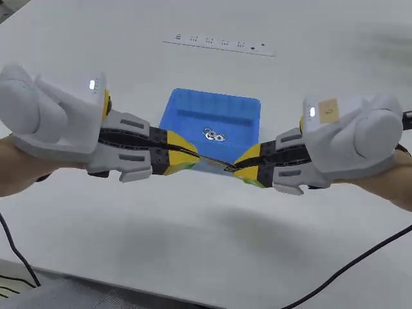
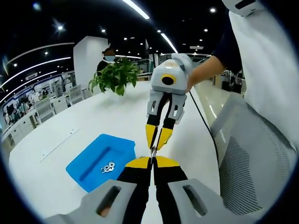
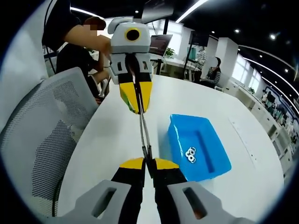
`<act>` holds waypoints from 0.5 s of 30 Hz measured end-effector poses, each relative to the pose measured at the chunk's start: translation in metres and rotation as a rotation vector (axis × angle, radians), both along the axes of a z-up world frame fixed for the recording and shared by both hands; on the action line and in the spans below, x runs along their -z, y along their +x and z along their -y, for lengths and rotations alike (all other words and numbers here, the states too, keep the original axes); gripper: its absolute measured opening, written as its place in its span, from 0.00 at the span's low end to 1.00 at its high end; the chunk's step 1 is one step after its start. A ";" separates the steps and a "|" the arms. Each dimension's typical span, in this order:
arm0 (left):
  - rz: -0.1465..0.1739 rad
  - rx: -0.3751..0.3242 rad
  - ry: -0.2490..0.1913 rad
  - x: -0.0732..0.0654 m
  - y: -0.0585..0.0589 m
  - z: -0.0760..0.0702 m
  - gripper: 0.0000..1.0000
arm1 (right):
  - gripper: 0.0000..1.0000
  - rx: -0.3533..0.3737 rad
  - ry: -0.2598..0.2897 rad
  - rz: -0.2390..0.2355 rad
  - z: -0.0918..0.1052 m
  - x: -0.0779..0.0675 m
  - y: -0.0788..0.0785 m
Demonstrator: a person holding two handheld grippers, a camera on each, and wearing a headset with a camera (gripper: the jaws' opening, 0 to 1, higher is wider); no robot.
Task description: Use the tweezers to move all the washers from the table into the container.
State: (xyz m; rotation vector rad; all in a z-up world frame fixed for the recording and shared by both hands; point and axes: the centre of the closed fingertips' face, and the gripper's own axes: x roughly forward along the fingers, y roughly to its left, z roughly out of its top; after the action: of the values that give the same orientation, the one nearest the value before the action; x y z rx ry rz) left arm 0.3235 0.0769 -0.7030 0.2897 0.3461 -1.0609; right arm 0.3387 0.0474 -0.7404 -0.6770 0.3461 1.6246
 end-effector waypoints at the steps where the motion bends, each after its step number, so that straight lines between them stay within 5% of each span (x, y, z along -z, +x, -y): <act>1: -0.013 -0.001 0.009 0.006 0.001 0.000 0.05 | 0.07 -0.008 -0.020 0.009 0.001 0.005 0.000; 15: -0.137 -0.006 0.092 0.072 0.007 0.002 0.06 | 0.07 -0.008 -0.172 0.033 0.011 0.054 0.011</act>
State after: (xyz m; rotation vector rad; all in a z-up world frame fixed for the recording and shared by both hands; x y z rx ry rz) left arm 0.3310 0.0751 -0.7745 0.2980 0.5197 -1.0630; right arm 0.3493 0.0360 -0.7947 -0.8348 0.4628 1.6019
